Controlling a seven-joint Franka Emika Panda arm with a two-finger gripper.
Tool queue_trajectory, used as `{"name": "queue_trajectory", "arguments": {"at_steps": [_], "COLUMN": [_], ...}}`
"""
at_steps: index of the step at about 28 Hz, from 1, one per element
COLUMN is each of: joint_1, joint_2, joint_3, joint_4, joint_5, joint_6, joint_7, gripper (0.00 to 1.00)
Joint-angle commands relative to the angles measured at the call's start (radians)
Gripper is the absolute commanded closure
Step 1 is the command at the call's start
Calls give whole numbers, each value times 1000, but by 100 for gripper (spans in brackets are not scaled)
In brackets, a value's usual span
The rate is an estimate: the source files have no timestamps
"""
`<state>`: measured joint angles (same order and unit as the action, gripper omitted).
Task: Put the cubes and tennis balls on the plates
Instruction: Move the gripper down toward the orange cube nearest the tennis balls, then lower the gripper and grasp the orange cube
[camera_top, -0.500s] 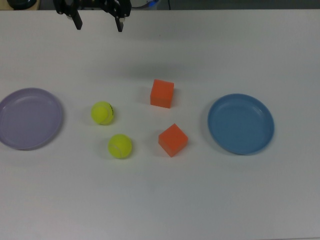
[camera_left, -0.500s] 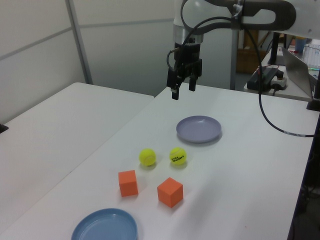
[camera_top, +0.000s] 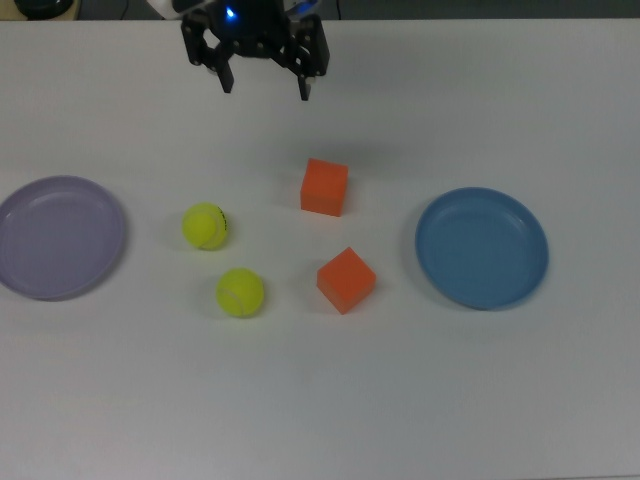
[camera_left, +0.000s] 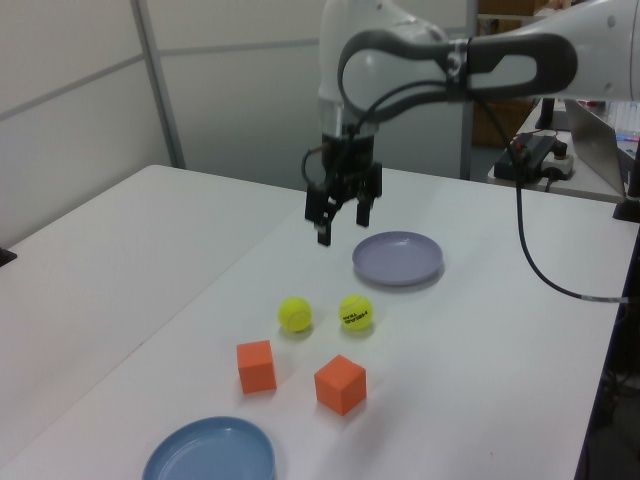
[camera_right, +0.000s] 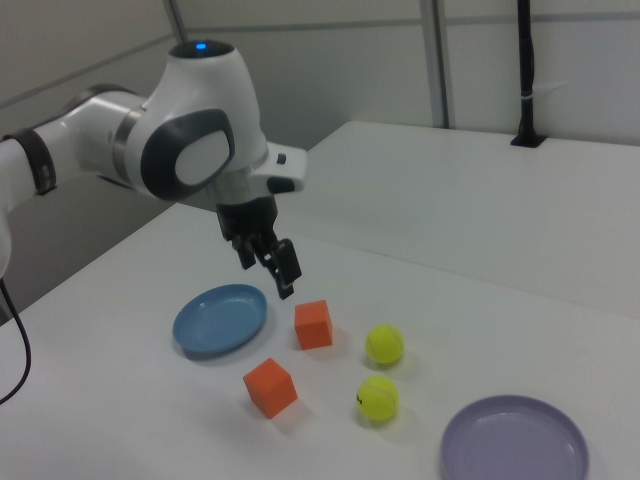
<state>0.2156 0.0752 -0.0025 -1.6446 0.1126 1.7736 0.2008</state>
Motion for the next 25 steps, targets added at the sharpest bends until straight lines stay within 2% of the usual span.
{"name": "queue_trajectory", "arguments": {"at_steps": [1, 4, 9, 12, 16, 21, 25], "joint_1": [-4, -5, -4, -4, -4, -4, -2], "joint_2": [-18, -18, -20, -20, -20, -15, -11], "joint_3": [19, 39, 48, 68, 73, 96, 99], "joint_4": [-92, -151, -236, -300, -372, -435, -457], "joint_5": [-7, -7, -5, -4, -4, -4, -4], "joint_6": [79, 127, 199, 268, 386, 473, 520], "joint_7": [52, 57, 58, 68, 88, 91, 111], "gripper": [0, 0, 0, 0, 0, 0, 0]}}
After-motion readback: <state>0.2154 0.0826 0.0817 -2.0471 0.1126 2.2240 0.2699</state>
